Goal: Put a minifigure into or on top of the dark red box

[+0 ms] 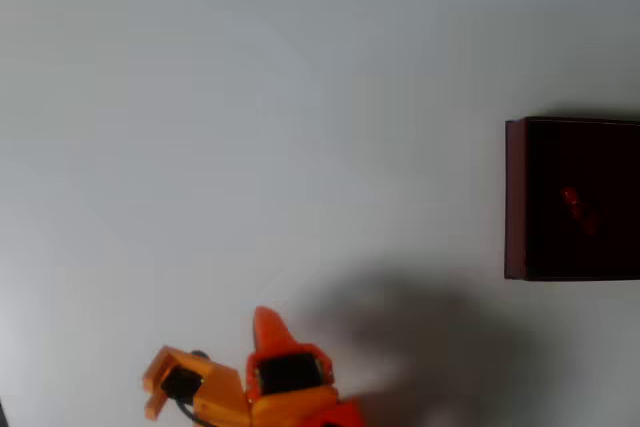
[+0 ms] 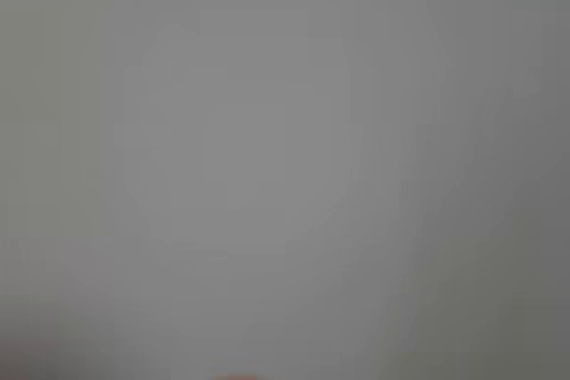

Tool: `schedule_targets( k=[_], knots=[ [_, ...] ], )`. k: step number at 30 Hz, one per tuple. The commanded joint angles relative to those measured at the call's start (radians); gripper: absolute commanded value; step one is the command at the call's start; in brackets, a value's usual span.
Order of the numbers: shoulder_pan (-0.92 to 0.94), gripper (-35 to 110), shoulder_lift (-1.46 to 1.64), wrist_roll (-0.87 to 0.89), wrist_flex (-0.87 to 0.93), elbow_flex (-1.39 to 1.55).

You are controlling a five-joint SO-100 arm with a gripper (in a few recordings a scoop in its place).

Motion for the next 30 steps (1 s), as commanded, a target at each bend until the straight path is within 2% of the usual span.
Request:
schedule_targets(
  k=[1, 2, 4, 13, 30],
  knots=[
    [-0.028, 0, 0.003, 0.044, -0.041, 0.069],
    [-0.031, 0, 0.003, 0.133, -0.037, 0.078],
    [-0.034, 0, 0.003, 0.163, -0.026, 0.101],
    [-0.109, 0, 0.006, -0.123, -0.038, 0.118],
    [-0.227, 0, 0.041, -0.25, -0.046, 0.19]
  ],
)
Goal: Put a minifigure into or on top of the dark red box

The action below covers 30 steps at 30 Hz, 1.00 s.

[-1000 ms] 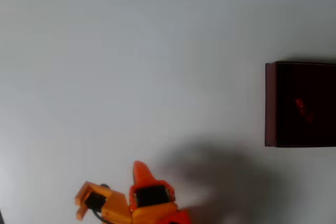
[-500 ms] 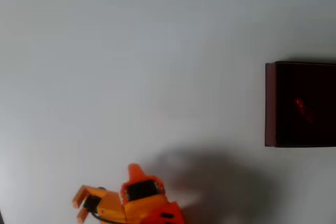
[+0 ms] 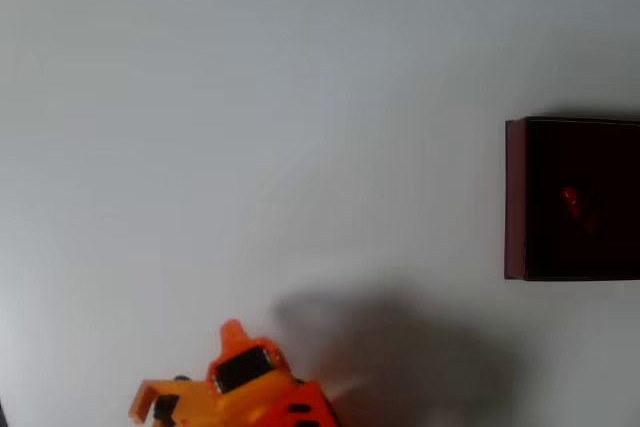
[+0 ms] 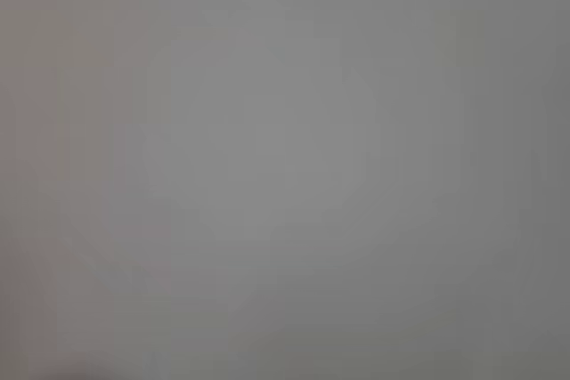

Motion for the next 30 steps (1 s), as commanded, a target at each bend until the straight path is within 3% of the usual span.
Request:
schedule_targets(
  k=[1, 30],
  knots=[
    [-0.051, 0, 0.038, -0.014, 0.018, 0.014],
    [-0.106, 0, 0.048, -0.064, 0.021, 0.018]
  ],
)
